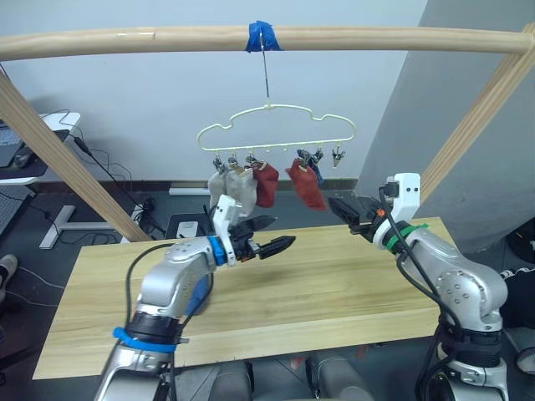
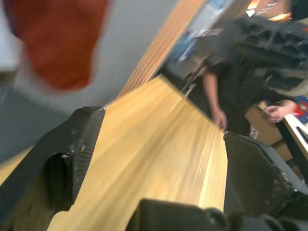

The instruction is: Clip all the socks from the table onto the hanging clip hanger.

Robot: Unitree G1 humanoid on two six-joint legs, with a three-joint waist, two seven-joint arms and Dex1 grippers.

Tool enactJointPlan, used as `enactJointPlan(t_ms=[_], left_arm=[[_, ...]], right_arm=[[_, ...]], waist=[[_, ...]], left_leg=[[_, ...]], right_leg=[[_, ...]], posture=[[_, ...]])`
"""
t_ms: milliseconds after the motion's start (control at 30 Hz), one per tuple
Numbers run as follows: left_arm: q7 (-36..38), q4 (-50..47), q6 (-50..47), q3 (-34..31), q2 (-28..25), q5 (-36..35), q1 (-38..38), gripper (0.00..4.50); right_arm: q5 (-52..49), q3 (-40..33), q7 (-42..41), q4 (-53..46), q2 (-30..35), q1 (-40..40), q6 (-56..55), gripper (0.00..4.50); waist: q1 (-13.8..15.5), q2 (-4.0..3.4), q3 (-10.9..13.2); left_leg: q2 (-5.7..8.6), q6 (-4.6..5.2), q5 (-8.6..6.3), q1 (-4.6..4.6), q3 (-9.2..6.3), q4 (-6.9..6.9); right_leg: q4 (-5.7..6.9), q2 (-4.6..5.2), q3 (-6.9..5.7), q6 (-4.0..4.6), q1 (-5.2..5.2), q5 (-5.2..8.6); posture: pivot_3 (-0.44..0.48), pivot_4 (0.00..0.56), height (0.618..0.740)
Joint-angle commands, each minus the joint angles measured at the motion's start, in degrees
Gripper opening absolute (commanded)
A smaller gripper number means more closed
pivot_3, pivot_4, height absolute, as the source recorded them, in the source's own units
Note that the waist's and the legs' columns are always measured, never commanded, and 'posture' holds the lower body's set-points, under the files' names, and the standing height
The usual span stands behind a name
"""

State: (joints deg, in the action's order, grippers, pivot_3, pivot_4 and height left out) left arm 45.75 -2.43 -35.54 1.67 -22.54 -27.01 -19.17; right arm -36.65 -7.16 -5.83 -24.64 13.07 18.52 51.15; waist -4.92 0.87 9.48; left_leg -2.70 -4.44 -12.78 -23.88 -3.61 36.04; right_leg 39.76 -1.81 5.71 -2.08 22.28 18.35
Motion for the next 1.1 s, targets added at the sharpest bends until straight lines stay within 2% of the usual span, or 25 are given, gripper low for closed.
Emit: enactJointPlan(t_ms=[33, 67, 100, 200, 300, 400, 500, 600, 800, 833, 867, 1000, 1100], left_arm=[[-7.7, -7.1, -0.2, -4.5, 0.0, 0.8, 1.5, 4.49], [-8.7, -8.8, 0.4, -4.6, -0.7, 1.7, 2.2, 4.49], [-7.8, -10.4, 1.5, -4.2, -1.9, 2.2, 3.1, 4.50], [-1.6, -13.6, 3.7, -5.0, -5.0, -0.9, 4.8, 4.50], [0.1, -15.3, 2.1, -6.9, -5.2, -5.9, 5.2, 4.50], [-1.2, -16.3, 2.4, -8.5, -3.8, -8.4, 5.0, 4.50], [3.0, -21.7, 2.3, -7.5, -4.5, -13.2, 5.0, 4.50], [4.5, -23.2, 4.6, -6.2, -5.3, -12.5, 4.3, 4.50], [3.0, -22.1, 5.8, -6.1, -5.0, -11.6, 4.9, 4.50], [3.0, -22.2, 5.9, -6.0, -5.1, -11.7, 5.0, 4.50], [2.9, -22.3, 6.0, -6.0, -5.1, -11.7, 5.0, 4.50], [2.5, -22.5, 6.3, -5.7, -5.0, -11.5, 5.2, 4.50], [2.2, -22.7, 6.4, -5.7, -5.1, -11.4, 5.3, 4.50]], right_arm=[[8.1, 4.1, -0.1, -0.1, -0.4, -0.2, -10.4, 4.50], [10.1, 4.9, 0.0, 0.4, -0.5, -0.2, -12.8, 4.50], [11.9, 5.6, 0.3, 1.1, -0.8, -0.4, -14.8, 4.31], [19.7, 8.8, 1.3, 4.4, 0.2, 0.1, -21.0, 3.55], [23.3, 9.5, 1.9, 6.8, -0.6, 1.0, -24.3, 3.55], [25.4, 9.2, 2.4, 8.5, -1.8, 1.9, -26.5, 3.55], [28.4, 8.9, 4.5, 13.4, -3.6, 4.3, -30.1, 3.55], [30.0, 8.1, 5.8, 16.2, -5.2, 6.3, -33.2, 3.55], [31.4, 8.4, 4.9, 18.4, -6.7, 7.8, -35.9, 3.55], [31.7, 8.4, 4.8, 18.6, -6.8, 7.8, -36.2, 3.18], [31.8, 8.4, 4.8, 18.7, -7.0, 7.9, -36.2, 3.04], [32.7, 8.3, 5.3, 19.4, -7.3, 8.1, -35.9, 1.68], [33.3, 7.9, 6.0, 19.8, -7.5, 8.1, -35.6, 1.68]], waist=[[0.2, 0.01, 0.0], [0.3, 0.04, 0.0], [0.4, 0.04, 0.0], [0.7, 0.01, 0.1], [1.3, 0.01, 0.1], [1.6, 0.01, 0.1], [1.7, 0.12, 0.2], [1.8, 0.11, 0.3], [1.9, 0.09, 0.4], [1.9, 0.09, 0.4], [1.9, 0.09, 0.4], [2.0, 0.10, 0.5], [2.0, 0.09, 0.5]], left_leg=[[0.01, 0.00, 0.00, 0.00, 0.01, 0.01], [0.01, -0.01, 0.00, 0.00, 0.01, 0.01], [0.01, -0.01, 0.00, 0.00, 0.00, 0.01], [0.00, -0.02, 0.00, 0.01, 0.00, -0.03], [0.00, -0.03, 0.00, 0.02, 0.02, -0.03], [0.00, -0.03, 0.00, 0.02, 0.03, -0.02], [-0.01, -0.02, 0.00, 0.02, 0.03, -0.01], [0.00, -0.03, 0.00, 0.02, 0.03, -0.02], [0.00, -0.02, 0.00, 0.02, 0.03, -0.03], [0.00, -0.02, 0.00, 0.02, 0.02, -0.03], [0.00, -0.02, 0.00, 0.02, 0.02, -0.02], [0.00, -0.02, 0.00, 0.02, 0.02, -0.02], [0.00, -0.02, 0.00, 0.02, 0.02, -0.02]], right_leg=[[-0.02, 0.03, 0.01, 0.00, -0.01, 0.00], [-0.02, 0.04, 0.01, 0.00, -0.01, 0.00], [-0.02, 0.05, 0.00, 0.00, -0.01, 0.00], [-0.03, 0.04, -0.02, 0.02, 0.00, -0.01], [-0.03, 0.05, -0.01, 0.02, 0.00, -0.01], [-0.02, 0.05, 0.01, 0.02, -0.01, -0.01], [-0.02, 0.05, 0.00, 0.03, -0.01, -0.02], [-0.01, 0.06, 0.00, 0.28, -0.01, -0.16], [-0.01, 0.06, 0.00, 0.30, -0.01, -0.17], [-0.01, 0.06, 0.00, 0.30, -0.01, -0.17], [-0.01, 0.06, -0.01, 0.30, -0.01, -0.17], [0.00, 0.06, -0.01, 0.31, -0.01, -0.17], [0.00, 0.06, -0.01, 0.31, -0.01, -0.17]], posture=[[-0.009, 0.156, 0.740], [0.002, 0.157, 0.740], [0.006, 0.160, 0.740], [0.014, 0.161, 0.740], [0.014, 0.161, 0.740], [0.019, 0.163, 0.740], [0.028, 0.166, 0.740], [0.033, 0.167, 0.740], [0.033, 0.167, 0.740], [0.040, 0.168, 0.740], [0.040, 0.168, 0.740], [0.044, 0.168, 0.740], [0.045, 0.167, 0.740]])
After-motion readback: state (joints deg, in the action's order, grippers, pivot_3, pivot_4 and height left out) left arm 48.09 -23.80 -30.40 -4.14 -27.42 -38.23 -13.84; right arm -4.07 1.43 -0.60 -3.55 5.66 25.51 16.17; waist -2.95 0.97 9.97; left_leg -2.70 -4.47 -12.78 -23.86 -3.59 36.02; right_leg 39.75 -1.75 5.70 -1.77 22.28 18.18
